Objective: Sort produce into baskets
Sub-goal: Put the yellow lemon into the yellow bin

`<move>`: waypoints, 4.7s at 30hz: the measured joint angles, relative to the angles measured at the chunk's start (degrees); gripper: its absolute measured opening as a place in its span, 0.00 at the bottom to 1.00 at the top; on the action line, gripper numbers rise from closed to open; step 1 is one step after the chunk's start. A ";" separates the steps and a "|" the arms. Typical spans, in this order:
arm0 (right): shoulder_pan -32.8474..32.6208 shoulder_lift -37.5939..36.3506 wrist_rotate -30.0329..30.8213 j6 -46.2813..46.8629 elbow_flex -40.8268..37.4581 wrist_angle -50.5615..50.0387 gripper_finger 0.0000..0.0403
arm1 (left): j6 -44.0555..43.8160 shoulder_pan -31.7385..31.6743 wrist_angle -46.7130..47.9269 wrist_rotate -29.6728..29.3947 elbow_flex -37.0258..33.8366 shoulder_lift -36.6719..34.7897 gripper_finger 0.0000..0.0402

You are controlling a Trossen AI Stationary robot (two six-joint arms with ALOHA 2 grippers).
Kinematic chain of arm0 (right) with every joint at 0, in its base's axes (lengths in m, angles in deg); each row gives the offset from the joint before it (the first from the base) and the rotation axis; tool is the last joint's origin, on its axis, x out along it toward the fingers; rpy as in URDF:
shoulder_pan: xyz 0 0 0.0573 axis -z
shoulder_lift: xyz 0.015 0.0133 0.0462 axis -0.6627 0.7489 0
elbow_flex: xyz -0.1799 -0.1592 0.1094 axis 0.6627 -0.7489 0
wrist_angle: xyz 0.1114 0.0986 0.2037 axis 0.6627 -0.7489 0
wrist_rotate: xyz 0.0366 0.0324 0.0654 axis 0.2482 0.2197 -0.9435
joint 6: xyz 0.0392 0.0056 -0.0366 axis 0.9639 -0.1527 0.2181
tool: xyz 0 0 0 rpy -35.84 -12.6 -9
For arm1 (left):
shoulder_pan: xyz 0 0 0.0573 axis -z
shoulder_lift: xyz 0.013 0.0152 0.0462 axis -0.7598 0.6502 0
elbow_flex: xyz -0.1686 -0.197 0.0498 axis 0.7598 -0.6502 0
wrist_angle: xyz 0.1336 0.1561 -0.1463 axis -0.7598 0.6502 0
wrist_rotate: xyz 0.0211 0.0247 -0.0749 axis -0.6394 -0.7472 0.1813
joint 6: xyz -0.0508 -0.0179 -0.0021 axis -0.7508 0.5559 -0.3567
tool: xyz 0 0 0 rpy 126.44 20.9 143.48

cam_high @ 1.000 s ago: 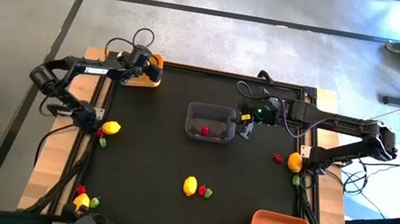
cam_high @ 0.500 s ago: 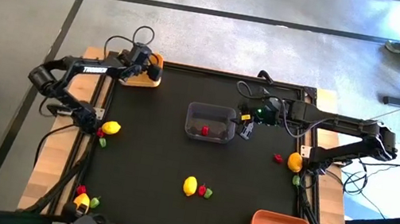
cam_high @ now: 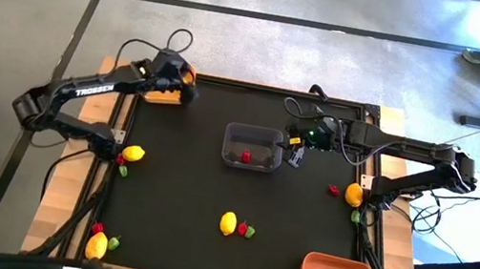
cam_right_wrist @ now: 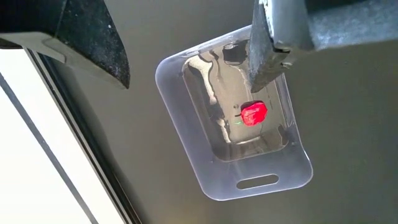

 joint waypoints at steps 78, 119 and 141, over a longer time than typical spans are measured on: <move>0.00 0.02 -0.46 -1.23 0.02 -1.29 0.66 | -23.62 35.73 53.04 8.78 -2.99 18.49 0.63; 0.02 0.02 -0.46 -1.31 0.02 -1.02 0.66 | -19.70 31.32 54.67 -3.90 7.13 5.18 0.49; 0.00 0.02 -0.46 -1.33 0.02 -1.01 0.66 | -8.64 13.89 22.46 -18.48 5.09 -1.44 0.49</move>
